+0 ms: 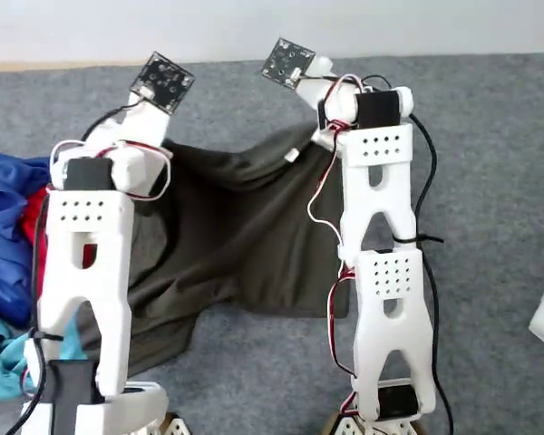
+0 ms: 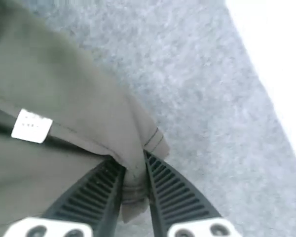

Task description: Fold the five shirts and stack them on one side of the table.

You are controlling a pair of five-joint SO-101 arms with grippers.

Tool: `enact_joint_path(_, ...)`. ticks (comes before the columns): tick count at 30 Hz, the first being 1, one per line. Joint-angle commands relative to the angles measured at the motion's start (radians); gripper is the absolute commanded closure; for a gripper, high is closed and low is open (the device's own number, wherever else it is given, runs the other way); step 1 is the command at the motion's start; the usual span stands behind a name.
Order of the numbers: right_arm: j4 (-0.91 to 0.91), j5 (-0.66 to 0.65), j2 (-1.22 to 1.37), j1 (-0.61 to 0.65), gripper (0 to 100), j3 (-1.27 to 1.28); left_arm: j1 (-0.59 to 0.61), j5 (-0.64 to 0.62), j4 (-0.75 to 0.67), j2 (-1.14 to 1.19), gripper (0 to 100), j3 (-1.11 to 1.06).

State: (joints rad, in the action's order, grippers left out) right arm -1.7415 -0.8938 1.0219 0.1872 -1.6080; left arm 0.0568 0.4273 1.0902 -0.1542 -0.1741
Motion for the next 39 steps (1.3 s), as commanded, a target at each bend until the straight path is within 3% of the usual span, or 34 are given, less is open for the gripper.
enact_joint_path(1,0.013,-0.006,-0.008,-0.002,98.7,0.058,-0.025,-0.009,0.003,-0.04,100,0.013)
enact_joint_path(7,0.14,-0.005,0.174,0.004,98.3,0.137,-0.023,-0.009,0.009,0.029,100,-0.033)
enact_joint_path(12,0.186,-0.003,0.251,0.005,92.0,0.137,-0.021,-0.009,0.009,0.043,100,-0.064)
enact_joint_path(18,0.202,-0.008,0.245,0.013,96.1,0.11,-0.021,-0.009,0.005,0.044,100,-0.081)
enact_joint_path(29,0.12,-0.035,0.099,0.012,98.7,-0.066,-0.021,-0.005,0.005,0.038,100,-0.079)
enact_joint_path(39,0.015,-0.029,-0.143,-0.031,98.7,-0.074,-0.009,-0.014,0.023,0.025,100,-0.038)
